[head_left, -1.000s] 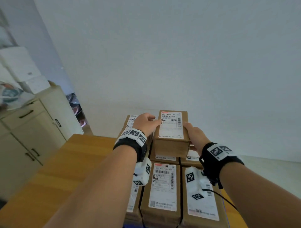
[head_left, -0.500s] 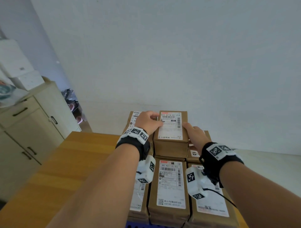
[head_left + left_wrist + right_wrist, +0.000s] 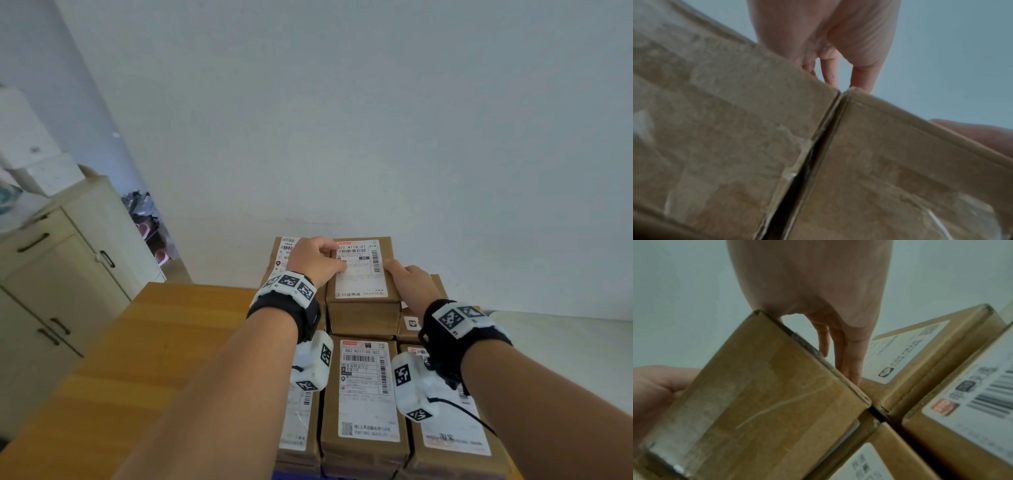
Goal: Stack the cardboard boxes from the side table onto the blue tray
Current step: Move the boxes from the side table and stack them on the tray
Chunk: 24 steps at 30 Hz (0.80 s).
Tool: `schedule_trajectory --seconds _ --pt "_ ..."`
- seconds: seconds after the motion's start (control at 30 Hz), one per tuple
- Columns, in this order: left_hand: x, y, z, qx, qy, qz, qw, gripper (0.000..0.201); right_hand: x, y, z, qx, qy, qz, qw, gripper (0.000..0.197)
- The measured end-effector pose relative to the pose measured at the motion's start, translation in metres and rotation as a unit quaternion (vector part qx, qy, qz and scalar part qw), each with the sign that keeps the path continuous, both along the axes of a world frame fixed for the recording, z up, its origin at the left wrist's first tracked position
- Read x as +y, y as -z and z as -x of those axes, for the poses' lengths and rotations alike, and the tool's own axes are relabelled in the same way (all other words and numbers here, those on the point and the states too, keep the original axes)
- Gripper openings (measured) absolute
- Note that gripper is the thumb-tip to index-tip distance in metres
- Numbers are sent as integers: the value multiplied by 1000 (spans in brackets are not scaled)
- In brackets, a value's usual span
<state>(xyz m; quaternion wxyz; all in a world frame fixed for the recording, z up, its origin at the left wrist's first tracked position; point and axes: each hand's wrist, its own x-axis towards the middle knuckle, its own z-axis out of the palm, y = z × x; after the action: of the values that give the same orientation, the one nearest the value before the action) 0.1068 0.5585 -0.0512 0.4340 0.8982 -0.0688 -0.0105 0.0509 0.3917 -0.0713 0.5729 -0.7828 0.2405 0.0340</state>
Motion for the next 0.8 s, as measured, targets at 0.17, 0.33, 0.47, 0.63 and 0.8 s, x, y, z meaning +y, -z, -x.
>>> schedule_trajectory --seconds 0.17,0.33,0.47,0.63,0.8 --pt "1 1 0 0 4 1 1000 45 0 -1 0 0 -4 24 1000 44" --pt "1 1 0 -3 10 -6 1000 46 1 3 0 0 -6 60 998 44" --pt "1 2 0 -8 12 -16 1000 46 1 6 0 0 -6 82 997 41" --pt "-1 -1 1 -11 24 -48 999 47 -1 2 -1 4 -22 113 993 46" --pt "-4 -12 0 -8 42 -105 994 41 -1 -14 5 9 -42 221 974 55"
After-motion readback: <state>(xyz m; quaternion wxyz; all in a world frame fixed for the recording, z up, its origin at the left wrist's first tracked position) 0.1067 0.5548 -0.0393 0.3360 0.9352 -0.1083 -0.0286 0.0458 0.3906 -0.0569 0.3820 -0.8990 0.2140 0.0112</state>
